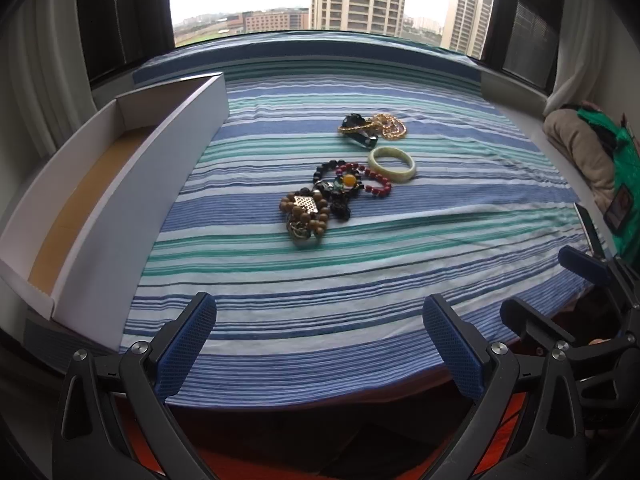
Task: Organize jewelry
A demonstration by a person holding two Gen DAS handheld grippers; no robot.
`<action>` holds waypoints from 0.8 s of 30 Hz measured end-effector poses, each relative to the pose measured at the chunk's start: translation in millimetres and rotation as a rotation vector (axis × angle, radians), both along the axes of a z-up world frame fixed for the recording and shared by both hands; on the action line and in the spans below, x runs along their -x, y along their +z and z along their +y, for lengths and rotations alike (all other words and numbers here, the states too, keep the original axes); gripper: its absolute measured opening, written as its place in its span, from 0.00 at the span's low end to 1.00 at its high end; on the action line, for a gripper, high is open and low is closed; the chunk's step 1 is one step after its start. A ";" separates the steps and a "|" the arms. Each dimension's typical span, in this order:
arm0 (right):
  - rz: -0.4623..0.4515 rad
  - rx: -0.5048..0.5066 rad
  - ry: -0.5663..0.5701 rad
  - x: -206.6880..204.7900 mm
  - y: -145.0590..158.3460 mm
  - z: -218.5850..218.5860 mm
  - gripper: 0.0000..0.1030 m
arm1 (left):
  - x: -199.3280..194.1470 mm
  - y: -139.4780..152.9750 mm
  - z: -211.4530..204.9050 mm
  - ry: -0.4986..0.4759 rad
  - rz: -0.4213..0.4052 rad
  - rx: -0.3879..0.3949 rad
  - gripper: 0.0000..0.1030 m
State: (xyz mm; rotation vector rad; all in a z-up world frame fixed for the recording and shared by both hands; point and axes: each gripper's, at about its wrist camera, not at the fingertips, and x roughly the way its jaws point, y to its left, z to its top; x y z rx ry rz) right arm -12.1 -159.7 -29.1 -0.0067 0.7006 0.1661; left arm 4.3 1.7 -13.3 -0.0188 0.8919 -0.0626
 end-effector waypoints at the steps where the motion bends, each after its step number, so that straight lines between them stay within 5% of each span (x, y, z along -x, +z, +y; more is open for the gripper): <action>1: 0.000 0.000 0.000 -0.2 -0.2 0.3 0.99 | 0.3 0.3 0.2 0.001 -0.001 0.000 1.00; 24: 0.000 0.003 0.002 -0.1 0.5 1.2 0.99 | 1.8 0.9 0.2 0.002 -0.003 -0.004 1.00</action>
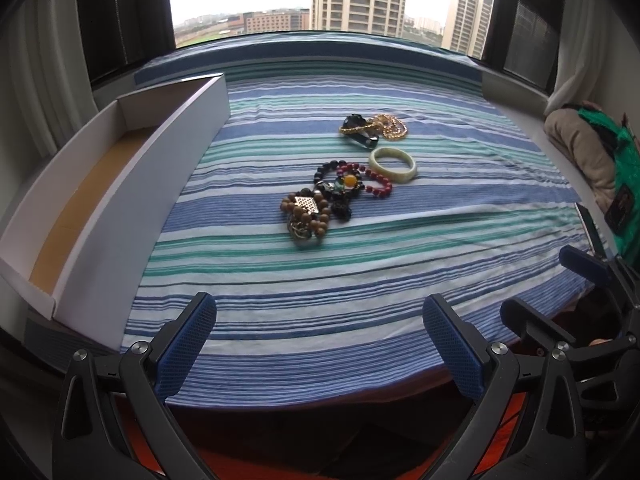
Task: Organize jewelry
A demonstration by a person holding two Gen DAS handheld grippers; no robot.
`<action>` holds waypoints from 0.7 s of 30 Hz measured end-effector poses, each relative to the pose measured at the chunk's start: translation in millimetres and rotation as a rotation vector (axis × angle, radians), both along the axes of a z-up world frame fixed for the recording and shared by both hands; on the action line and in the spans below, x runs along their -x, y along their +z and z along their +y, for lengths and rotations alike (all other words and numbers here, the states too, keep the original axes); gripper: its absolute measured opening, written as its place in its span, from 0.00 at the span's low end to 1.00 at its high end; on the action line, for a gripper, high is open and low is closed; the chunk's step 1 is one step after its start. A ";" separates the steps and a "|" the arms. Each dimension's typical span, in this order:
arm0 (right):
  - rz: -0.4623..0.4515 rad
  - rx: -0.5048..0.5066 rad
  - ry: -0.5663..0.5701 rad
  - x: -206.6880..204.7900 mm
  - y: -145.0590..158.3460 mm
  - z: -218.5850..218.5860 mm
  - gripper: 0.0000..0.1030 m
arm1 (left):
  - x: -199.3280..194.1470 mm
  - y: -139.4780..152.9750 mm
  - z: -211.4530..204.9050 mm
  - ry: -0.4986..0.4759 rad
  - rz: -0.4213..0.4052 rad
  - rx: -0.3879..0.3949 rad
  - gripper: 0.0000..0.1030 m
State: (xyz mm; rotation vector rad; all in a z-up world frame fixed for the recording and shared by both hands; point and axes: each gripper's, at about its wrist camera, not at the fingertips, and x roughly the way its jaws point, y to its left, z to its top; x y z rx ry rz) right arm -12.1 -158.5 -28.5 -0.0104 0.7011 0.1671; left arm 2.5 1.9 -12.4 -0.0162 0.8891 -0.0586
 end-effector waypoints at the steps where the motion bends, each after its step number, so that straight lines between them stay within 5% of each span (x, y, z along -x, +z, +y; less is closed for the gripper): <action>1: 0.000 0.000 0.000 0.2 0.0 -0.2 0.99 | -0.1 0.0 0.0 0.000 0.000 0.000 1.00; 21: -0.004 0.010 0.007 0.7 0.8 1.5 0.99 | -0.1 0.2 -0.5 0.001 0.001 0.000 1.00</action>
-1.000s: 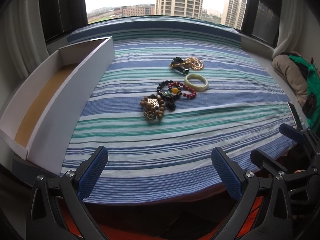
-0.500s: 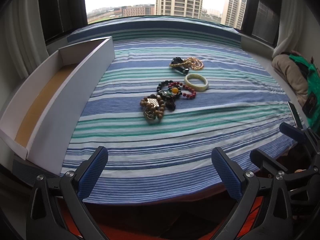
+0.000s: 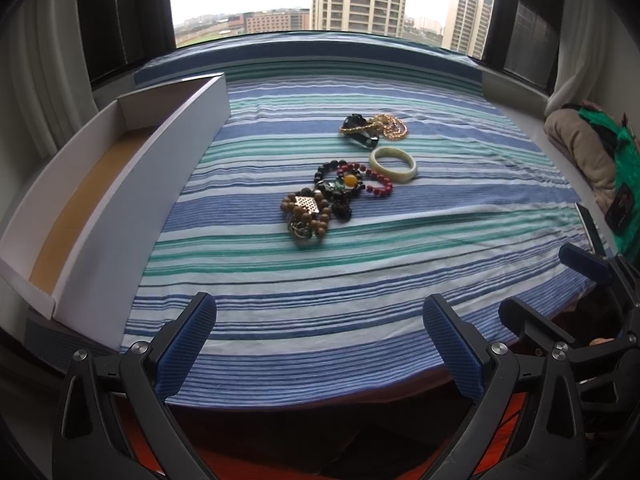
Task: Organize jewelry
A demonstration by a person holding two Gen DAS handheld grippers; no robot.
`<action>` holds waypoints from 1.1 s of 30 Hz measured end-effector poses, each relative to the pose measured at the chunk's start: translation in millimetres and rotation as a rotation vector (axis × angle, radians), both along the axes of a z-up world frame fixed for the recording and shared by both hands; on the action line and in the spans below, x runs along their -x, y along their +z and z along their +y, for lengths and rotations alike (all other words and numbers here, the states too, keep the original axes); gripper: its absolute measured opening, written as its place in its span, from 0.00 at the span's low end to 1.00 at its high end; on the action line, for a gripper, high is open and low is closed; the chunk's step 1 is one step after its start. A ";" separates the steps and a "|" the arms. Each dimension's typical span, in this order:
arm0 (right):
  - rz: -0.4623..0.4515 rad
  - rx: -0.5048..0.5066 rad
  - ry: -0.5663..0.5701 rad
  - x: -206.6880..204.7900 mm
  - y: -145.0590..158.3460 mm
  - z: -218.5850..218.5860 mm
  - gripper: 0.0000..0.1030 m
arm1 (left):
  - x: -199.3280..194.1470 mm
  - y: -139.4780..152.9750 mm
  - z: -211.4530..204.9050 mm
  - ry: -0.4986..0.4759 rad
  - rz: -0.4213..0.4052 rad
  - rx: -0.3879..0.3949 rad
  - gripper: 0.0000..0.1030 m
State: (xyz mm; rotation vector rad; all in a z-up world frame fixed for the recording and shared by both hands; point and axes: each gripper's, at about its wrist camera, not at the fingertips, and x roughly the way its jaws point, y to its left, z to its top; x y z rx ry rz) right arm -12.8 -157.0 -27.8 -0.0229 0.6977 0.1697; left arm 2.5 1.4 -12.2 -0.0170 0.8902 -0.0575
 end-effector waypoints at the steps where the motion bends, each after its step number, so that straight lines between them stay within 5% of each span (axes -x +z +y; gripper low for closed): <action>1: -0.001 0.000 0.000 0.3 -0.1 0.1 0.99 | 0.0 0.0 0.1 0.000 0.000 0.000 1.00; 33: 0.004 -0.014 -0.011 0.3 -2.6 -4.6 0.99 | 1.0 -1.3 0.0 0.002 0.005 -0.003 1.00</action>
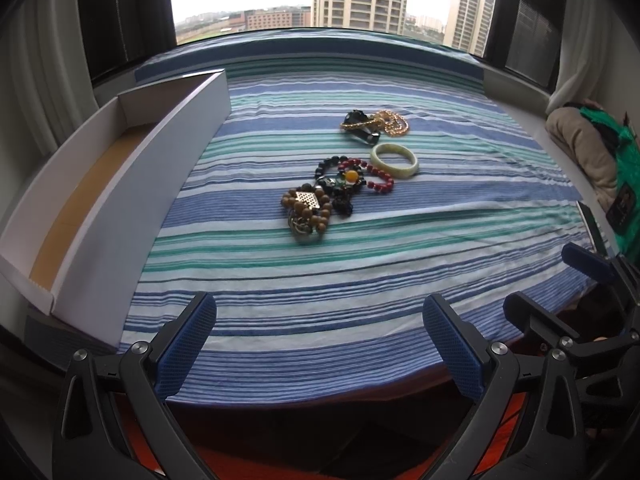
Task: Organize jewelry
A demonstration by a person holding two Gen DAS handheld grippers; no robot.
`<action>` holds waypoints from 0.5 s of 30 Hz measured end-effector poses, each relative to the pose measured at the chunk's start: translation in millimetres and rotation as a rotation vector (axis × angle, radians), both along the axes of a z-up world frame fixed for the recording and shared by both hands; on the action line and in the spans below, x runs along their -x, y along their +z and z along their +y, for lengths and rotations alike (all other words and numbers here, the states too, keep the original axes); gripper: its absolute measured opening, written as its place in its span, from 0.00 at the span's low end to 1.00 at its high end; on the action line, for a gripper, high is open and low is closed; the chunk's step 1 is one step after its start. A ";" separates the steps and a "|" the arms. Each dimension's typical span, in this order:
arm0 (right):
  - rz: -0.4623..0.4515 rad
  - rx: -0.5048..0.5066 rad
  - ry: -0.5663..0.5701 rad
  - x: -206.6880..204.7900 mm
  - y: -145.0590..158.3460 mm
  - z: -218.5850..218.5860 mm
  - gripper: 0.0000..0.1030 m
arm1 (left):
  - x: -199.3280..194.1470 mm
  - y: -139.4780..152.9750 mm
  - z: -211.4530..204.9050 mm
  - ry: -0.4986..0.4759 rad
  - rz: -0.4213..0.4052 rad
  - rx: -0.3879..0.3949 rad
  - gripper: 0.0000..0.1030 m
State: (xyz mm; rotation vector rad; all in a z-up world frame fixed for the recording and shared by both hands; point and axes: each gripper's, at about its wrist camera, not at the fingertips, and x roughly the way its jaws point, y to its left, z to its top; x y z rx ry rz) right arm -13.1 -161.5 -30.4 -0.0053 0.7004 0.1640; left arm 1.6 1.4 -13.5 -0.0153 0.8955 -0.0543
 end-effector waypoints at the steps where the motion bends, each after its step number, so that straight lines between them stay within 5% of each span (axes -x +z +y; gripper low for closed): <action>1: 0.000 0.000 0.000 0.0 0.2 -0.3 0.99 | -0.3 -0.1 0.1 0.000 0.001 0.000 1.00; 15: -0.004 -0.002 -0.005 -0.6 0.9 -0.6 0.99 | 1.0 -2.1 2.8 0.003 -0.001 0.012 1.00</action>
